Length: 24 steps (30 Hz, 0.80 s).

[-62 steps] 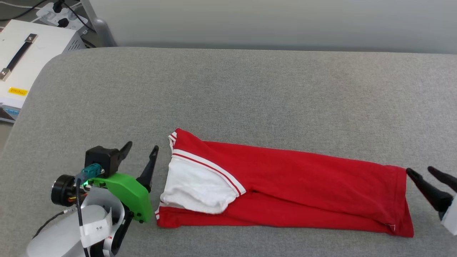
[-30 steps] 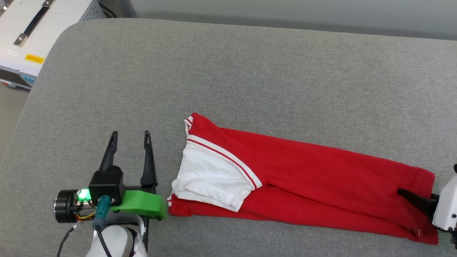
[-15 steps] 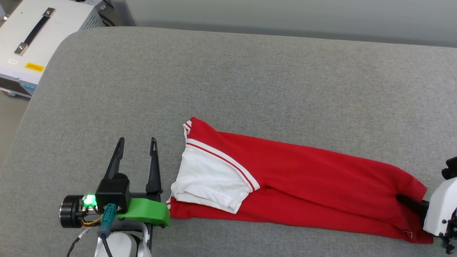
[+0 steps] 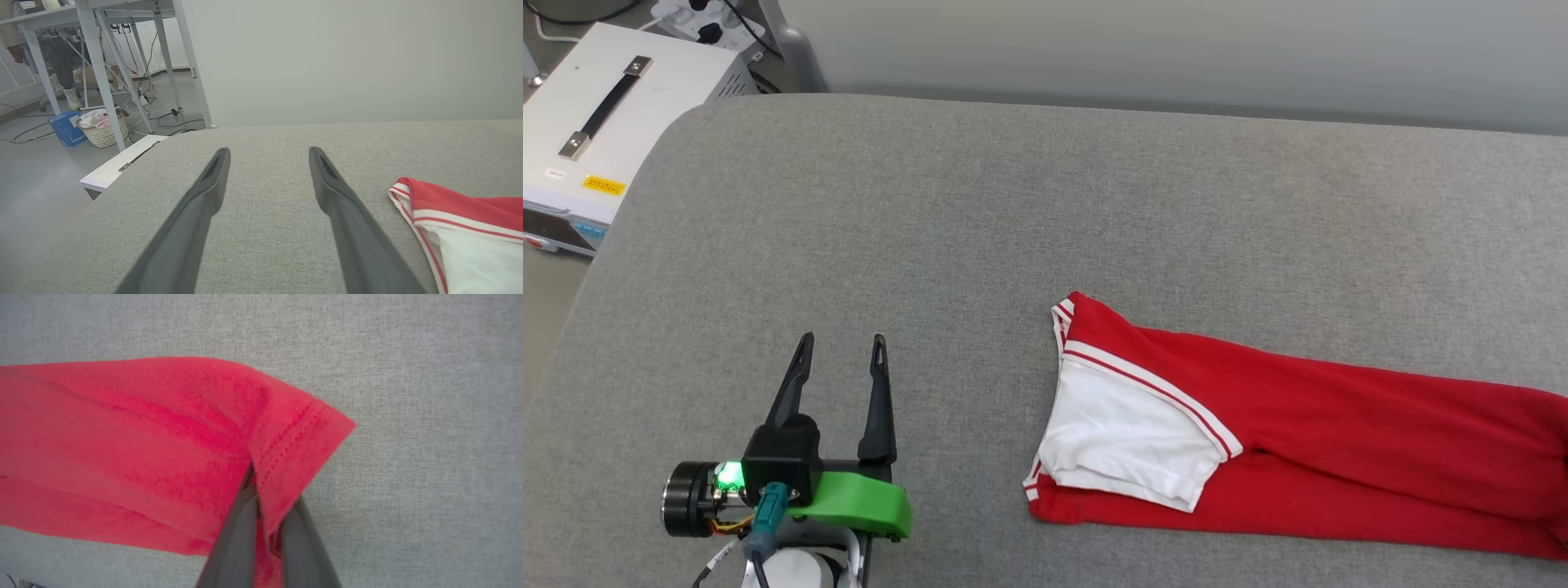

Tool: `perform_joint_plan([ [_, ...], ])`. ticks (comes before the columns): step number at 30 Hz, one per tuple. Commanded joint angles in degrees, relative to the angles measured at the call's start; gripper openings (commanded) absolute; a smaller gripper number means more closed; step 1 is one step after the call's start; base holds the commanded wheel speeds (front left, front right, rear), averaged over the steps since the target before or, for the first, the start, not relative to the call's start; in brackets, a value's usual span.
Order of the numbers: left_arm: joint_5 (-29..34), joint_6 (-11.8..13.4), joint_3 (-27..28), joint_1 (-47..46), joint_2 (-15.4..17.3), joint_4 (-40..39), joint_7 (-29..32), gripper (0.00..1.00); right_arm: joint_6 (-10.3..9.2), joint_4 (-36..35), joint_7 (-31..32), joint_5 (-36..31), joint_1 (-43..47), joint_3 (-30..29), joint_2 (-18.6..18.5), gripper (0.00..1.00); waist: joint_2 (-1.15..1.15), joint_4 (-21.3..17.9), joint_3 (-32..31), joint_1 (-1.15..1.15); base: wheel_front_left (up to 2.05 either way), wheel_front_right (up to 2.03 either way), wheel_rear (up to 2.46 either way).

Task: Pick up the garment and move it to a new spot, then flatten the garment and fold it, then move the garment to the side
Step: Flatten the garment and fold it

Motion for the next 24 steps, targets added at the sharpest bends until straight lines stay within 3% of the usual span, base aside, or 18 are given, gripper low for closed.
perform_joint_plan([
  [1, 0.6, -0.5, 0.4, 1.3, -0.4, 0.1, -0.3, 1.0, -0.1, -0.3, 0.4, 0.5, 0.2, -0.3, -0.3, 0.0, 0.0, -0.1, -0.4, 0.0, 0.0, 0.0, 0.0],
  [13, 1.7, -2.1, 2.2, 2.5, -1.6, 0.8, -0.3, 1.0, -0.1, -17.2, 5.0, 1.2, 1.4, 0.6, 0.1, 0.0, 0.0, -0.5, -1.2, 0.0, 0.0, 0.0, 0.0],
  [19, 2.2, -2.8, 1.9, 1.6, -2.5, 1.2, -0.3, 1.0, -0.1, -24.8, 10.2, -1.1, -1.2, 3.8, 4.0, 0.0, 0.0, 0.1, 0.1, 0.0, 0.0, 0.0, 0.0],
  [24, 2.4, -3.3, 1.6, 0.4, -3.1, 1.5, -0.3, 1.0, -0.1, -27.0, 13.8, -4.1, -6.0, 8.7, 7.9, 0.0, 0.0, 0.8, 1.3, 0.0, 0.0, 0.0, 0.0],
])
